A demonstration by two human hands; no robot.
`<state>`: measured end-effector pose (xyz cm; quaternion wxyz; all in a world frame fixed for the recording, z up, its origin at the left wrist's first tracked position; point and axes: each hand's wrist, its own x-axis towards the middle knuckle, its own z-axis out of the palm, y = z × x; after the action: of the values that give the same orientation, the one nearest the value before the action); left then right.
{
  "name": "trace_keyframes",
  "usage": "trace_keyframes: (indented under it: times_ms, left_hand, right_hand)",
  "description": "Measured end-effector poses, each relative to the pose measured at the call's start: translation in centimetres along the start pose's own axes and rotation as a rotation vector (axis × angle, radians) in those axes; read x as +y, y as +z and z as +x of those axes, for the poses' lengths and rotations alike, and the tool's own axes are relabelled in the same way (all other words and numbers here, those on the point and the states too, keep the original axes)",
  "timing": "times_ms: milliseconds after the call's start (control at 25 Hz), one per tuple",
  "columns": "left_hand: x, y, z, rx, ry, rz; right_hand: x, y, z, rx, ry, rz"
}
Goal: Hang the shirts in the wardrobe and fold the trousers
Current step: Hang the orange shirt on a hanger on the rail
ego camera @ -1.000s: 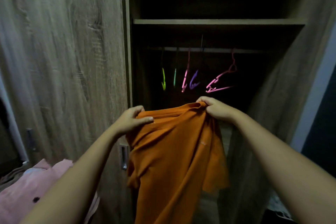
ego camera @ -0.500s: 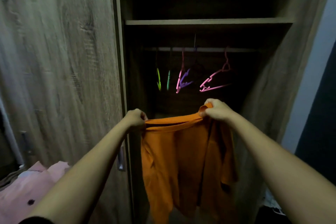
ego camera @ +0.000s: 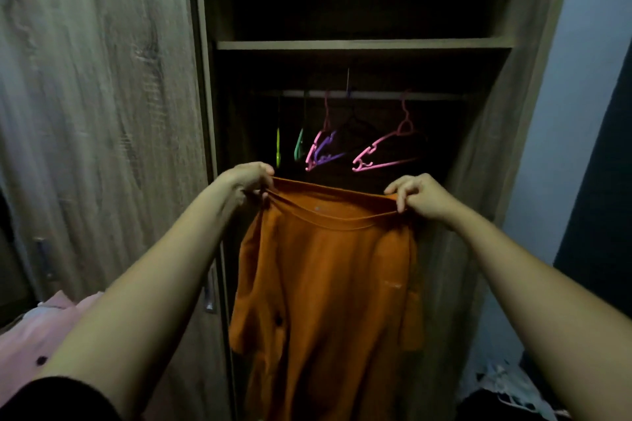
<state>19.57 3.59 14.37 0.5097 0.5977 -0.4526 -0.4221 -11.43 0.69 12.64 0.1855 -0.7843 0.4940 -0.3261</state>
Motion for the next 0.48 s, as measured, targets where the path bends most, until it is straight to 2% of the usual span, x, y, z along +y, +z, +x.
trace_keyframes:
  times_ms: [80,160,280,400,480]
  left_hand:
    - [-0.5,-0.5,0.2,0.182,0.151,0.255]
    - [-0.7,-0.8,0.7,0.315,0.272,0.342]
    - [-0.7,-1.3,1.5,0.294,0.278,0.261]
    - [-1.3,-2.5,3.2,0.204,0.223,0.292]
    - [-1.3,-3.1,4.8,0.148,0.239,0.185]
  right_hand:
    - [-0.6,-0.1,0.4,-0.1,-0.009,-0.268]
    - [-1.6,0.5,1.2,-0.088,-0.002,-0.449]
    - [-3.6,1.3,2.4,-0.081,0.027,-0.403]
    - [-5.1,2.7,4.1,-0.073,0.026,-0.314]
    - [-6.3,4.0,5.4,-0.086,0.022,-0.334]
